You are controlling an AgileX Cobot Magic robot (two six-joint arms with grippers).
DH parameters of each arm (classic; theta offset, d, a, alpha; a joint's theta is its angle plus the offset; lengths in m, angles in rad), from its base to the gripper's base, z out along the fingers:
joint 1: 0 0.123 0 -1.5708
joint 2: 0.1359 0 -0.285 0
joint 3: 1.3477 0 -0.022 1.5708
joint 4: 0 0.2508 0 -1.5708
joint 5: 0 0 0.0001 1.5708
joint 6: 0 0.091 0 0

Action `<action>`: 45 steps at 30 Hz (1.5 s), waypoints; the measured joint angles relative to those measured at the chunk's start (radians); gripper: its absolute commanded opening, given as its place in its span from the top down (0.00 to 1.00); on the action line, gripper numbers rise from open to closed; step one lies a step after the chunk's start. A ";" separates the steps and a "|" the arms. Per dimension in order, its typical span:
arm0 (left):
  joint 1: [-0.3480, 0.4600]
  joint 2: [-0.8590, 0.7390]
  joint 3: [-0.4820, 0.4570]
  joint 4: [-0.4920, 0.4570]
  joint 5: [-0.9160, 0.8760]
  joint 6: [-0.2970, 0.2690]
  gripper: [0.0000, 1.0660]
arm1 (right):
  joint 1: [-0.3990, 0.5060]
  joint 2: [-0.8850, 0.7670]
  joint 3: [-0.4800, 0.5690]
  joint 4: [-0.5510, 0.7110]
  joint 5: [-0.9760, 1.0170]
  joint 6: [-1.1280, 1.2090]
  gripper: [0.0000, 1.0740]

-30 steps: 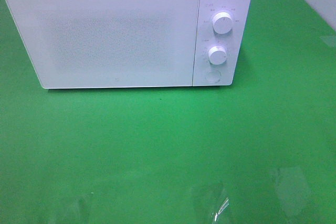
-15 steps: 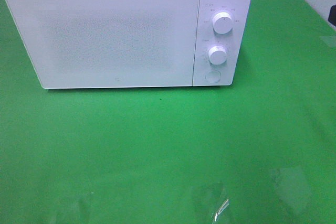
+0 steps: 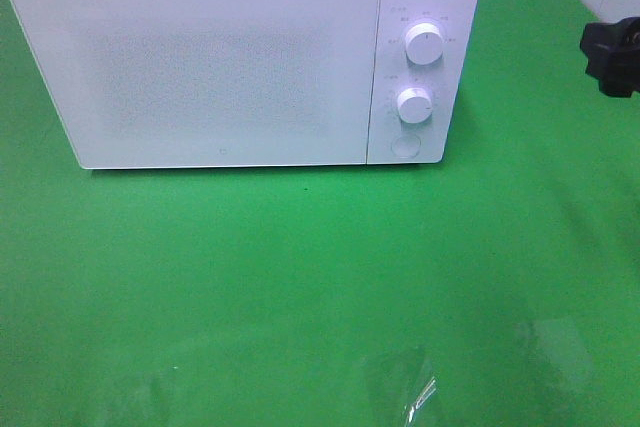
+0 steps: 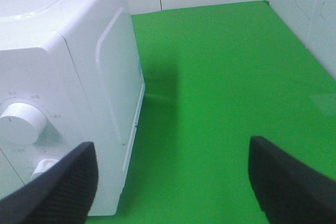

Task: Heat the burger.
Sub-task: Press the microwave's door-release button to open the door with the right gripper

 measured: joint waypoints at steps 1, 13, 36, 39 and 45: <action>0.000 0.000 0.000 0.000 0.000 0.000 0.06 | 0.027 0.021 0.030 0.032 -0.053 -0.018 0.29; 0.000 0.000 0.000 0.000 0.000 0.000 0.06 | 0.354 0.197 0.111 0.453 -0.329 -0.270 0.29; 0.000 0.000 0.000 0.000 0.000 0.000 0.06 | 0.696 0.392 0.055 0.774 -0.459 0.009 0.38; 0.000 0.000 0.000 0.000 0.000 0.000 0.06 | 0.696 0.392 0.055 0.776 -0.457 0.147 0.42; 0.000 0.000 0.000 0.000 0.000 0.000 0.06 | 0.696 0.392 0.055 0.775 -0.453 0.617 0.60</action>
